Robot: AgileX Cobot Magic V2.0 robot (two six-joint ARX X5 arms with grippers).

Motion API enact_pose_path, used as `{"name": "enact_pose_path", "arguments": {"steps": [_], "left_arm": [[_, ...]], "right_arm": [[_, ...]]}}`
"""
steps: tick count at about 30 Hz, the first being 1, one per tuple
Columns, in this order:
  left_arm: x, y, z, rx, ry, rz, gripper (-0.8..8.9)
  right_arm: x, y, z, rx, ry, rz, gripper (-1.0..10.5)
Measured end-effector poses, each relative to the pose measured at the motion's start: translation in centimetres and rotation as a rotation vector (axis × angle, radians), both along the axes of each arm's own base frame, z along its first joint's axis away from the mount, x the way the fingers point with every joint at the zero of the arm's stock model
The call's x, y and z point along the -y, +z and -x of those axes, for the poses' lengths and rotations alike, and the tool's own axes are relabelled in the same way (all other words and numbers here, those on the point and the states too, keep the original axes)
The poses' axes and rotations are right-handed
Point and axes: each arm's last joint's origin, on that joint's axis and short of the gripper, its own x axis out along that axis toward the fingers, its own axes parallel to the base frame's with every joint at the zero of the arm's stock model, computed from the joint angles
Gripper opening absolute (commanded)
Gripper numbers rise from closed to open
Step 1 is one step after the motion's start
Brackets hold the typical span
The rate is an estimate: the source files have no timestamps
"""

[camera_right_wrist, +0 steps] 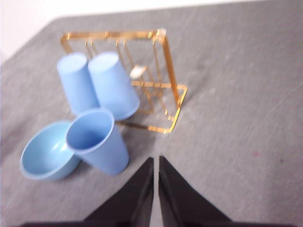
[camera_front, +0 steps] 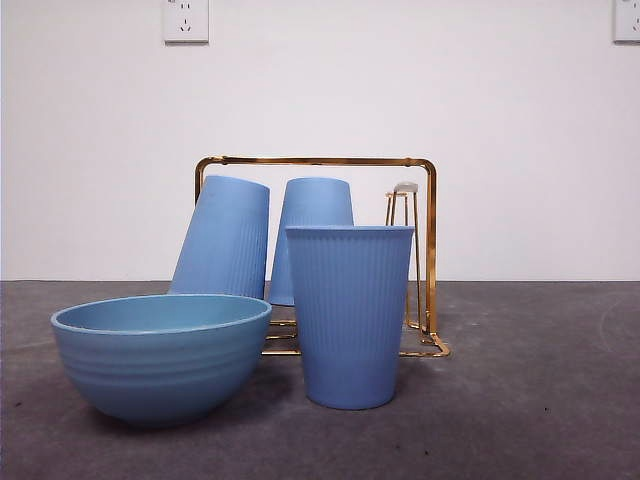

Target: Right arm lift cup from the cupboard, then place it on the right of the bowl

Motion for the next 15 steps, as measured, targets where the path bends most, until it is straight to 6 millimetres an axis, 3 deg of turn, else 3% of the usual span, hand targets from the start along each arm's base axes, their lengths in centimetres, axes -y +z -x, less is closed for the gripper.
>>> {"name": "enact_pose_path", "arguments": {"steps": [6,15], "left_arm": [[0.0,0.0,0.0,0.000,0.000,0.000,0.09],[0.0,0.0,0.0,0.000,0.000,0.000,0.09]], "right_arm": [[0.4,-2.5,-1.6,0.092,-0.185,-0.009,0.2],[1.9,-10.6,-4.2,0.234,-0.439,0.087,0.2]]}}
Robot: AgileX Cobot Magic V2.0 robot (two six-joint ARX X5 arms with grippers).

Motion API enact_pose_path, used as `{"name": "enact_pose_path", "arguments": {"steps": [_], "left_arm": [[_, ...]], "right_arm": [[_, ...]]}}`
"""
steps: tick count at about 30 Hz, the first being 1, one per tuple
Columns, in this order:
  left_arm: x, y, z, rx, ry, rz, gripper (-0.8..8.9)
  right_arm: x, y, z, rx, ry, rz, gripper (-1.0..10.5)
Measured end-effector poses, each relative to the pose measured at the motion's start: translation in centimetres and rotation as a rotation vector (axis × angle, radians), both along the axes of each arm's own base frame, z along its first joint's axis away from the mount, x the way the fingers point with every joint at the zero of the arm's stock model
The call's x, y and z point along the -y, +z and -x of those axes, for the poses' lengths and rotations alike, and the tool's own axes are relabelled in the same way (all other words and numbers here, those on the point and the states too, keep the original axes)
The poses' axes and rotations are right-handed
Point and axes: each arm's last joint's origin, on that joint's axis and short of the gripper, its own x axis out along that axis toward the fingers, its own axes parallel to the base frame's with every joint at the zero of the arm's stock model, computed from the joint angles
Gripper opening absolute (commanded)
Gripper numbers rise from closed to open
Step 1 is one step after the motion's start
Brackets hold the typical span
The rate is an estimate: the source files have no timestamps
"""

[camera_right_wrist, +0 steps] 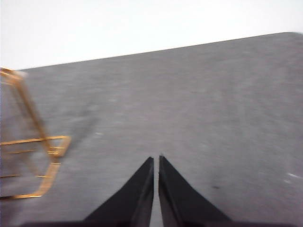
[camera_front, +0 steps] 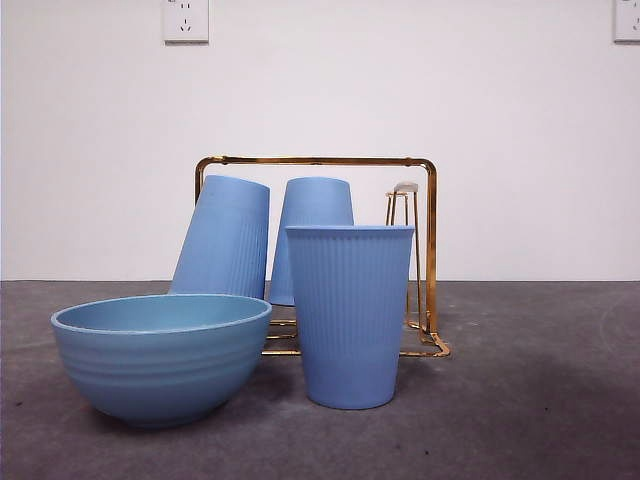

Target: Right arm lift cup from the cupboard, then place it on the right of the bowl

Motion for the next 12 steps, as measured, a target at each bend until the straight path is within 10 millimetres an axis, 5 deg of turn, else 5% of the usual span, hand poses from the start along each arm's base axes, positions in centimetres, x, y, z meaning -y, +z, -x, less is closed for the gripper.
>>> {"name": "enact_pose_path", "arguments": {"steps": [7,12], "left_arm": [[0.0,0.0,0.0,0.000,0.000,0.000,0.09],[0.0,0.0,0.0,0.000,-0.001,0.000,0.09]], "right_arm": [[0.6,-4.5,-0.7,-0.020,-0.062,0.073,0.2],[0.8,-4.8,-1.0,0.030,-0.069,0.131,0.2]]}}
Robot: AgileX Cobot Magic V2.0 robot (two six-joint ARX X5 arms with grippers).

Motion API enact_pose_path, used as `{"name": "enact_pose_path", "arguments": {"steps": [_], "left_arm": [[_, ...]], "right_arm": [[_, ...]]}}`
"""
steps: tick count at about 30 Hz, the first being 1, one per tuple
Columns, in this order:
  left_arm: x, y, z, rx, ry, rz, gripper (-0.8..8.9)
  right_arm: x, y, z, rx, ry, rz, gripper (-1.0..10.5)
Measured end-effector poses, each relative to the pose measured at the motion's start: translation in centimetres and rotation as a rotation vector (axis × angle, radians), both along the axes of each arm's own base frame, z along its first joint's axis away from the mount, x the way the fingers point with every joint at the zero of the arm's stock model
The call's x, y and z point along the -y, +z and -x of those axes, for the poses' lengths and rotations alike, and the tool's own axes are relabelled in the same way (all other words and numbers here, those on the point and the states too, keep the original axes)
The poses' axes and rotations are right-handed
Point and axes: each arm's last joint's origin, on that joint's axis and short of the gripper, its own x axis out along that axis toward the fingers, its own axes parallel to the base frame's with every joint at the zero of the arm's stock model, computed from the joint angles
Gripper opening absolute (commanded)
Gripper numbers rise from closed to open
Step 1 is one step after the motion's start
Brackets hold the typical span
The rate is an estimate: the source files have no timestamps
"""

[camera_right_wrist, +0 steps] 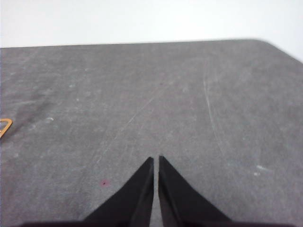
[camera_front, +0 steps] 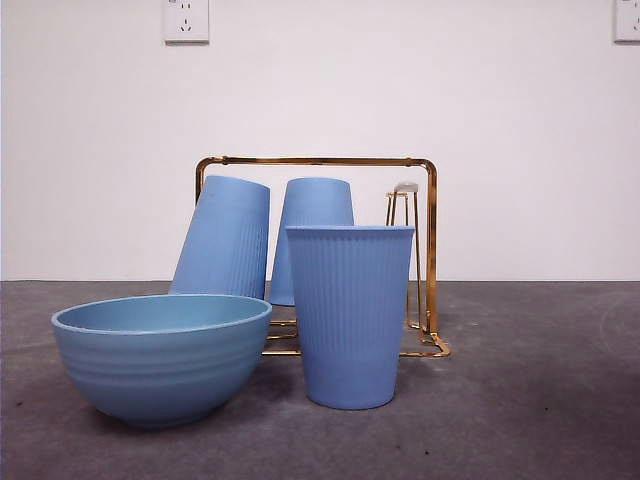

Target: Right arm lift cup from the cupboard, then place it on the right of the bowl

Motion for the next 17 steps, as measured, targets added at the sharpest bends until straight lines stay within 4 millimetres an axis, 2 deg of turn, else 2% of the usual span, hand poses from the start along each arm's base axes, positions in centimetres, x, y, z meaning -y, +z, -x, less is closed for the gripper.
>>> {"name": "enact_pose_path", "arguments": {"steps": [7,17], "left_arm": [[0.00,0.00,0.00,0.000,0.000,0.000,0.09],[0.00,0.00,0.00,0.000,0.000,0.000,0.09]], "right_arm": [[0.01,-0.01,-0.02,-0.002,0.012,0.078,0.2],[0.01,-0.02,-0.04,0.002,0.014,0.092,0.2]]}}
